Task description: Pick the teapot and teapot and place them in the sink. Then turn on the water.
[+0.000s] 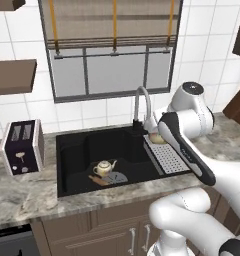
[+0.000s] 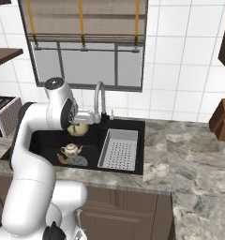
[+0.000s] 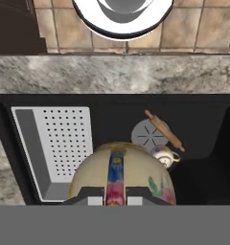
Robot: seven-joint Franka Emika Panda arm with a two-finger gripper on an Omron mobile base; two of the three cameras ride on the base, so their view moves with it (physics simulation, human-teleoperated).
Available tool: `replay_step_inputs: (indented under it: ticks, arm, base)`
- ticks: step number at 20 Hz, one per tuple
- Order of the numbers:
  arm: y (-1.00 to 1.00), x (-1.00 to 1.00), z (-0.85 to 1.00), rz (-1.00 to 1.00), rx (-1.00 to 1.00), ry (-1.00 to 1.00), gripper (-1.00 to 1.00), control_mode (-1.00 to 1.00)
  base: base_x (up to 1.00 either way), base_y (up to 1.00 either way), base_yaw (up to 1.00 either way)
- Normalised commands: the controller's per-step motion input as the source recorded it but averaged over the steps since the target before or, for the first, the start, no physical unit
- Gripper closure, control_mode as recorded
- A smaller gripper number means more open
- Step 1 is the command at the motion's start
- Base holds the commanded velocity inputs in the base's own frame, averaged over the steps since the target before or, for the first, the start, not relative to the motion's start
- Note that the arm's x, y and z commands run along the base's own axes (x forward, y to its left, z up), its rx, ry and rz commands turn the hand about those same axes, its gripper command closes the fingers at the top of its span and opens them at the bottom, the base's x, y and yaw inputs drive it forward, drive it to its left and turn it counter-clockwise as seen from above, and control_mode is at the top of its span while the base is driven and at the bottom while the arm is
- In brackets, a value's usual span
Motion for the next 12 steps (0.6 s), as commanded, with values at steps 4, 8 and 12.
replay_step_inputs:
  ticks: [4, 8, 12]
  arm:
    - [0.00, 0.00, 0.00, 0.00, 0.00, 0.00, 1.00, 1.00]
    - [0.00, 0.00, 0.00, 0.00, 0.00, 0.00, 1.00, 1.00]
    - [0.00, 0.00, 0.00, 0.00, 0.00, 0.00, 1.00, 1.00]
  base:
    - [0.43, 0.00, 0.00]
    - [0.10, 0.00, 0.00]
    - [0.00, 0.00, 0.00]
